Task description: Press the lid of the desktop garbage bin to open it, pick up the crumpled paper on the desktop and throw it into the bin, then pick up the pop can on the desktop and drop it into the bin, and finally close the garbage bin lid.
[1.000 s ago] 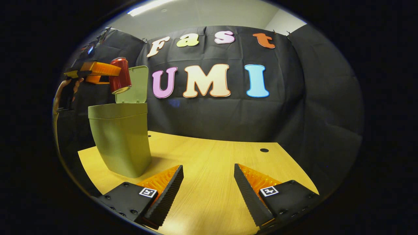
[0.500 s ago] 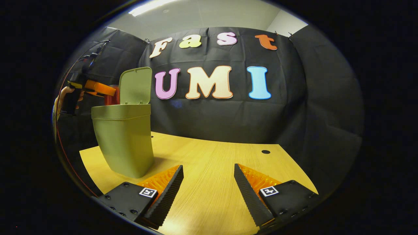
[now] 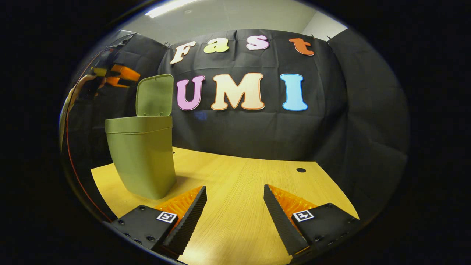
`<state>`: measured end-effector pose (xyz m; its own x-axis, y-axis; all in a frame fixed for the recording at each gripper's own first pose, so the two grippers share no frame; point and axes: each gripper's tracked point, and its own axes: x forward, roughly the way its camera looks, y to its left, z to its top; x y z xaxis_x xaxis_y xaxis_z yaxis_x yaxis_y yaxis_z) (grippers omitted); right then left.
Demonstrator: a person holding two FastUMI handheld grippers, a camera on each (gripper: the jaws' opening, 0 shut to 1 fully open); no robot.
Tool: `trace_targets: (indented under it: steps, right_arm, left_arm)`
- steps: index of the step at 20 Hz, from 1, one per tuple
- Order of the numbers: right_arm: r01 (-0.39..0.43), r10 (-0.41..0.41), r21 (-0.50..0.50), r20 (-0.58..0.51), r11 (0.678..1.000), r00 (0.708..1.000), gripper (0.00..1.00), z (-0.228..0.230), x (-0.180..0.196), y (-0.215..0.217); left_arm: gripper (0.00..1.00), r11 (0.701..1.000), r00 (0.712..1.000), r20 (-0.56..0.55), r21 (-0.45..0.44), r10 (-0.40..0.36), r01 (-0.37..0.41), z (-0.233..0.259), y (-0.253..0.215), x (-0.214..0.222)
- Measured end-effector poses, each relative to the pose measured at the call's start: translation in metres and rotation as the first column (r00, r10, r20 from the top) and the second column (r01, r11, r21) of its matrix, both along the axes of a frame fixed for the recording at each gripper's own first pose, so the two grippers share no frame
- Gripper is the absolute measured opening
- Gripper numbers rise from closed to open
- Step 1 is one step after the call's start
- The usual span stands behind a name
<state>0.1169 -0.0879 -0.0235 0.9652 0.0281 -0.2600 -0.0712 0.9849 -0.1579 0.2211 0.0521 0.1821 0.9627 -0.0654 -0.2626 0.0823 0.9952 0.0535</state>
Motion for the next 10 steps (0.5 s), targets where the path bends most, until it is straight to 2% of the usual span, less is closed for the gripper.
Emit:
trace_targets:
  steps: [3,7,10]
  right_arm:
    - [0.002,-0.002,0.007,0.0,1.0,1.0,0.98,0.001,0.0,-0.003]
    - [0.025,-0.025,0.015,0.006,1.0,1.0,0.98,0.003,-0.001,-0.011]
    - [0.037,-0.038,0.021,0.009,0.999,0.999,0.98,0.004,-0.001,-0.016]
  left_arm:
    - [0.84,0.999,1.0,0.009,0.04,0.03,-0.03,0.021,0.009,0.022]
    - [0.82,0.998,0.997,0.022,0.005,0.07,-0.07,0.044,0.014,0.056]
    - [0.83,0.995,0.995,0.018,0.034,0.097,-0.098,0.049,0.022,0.086]
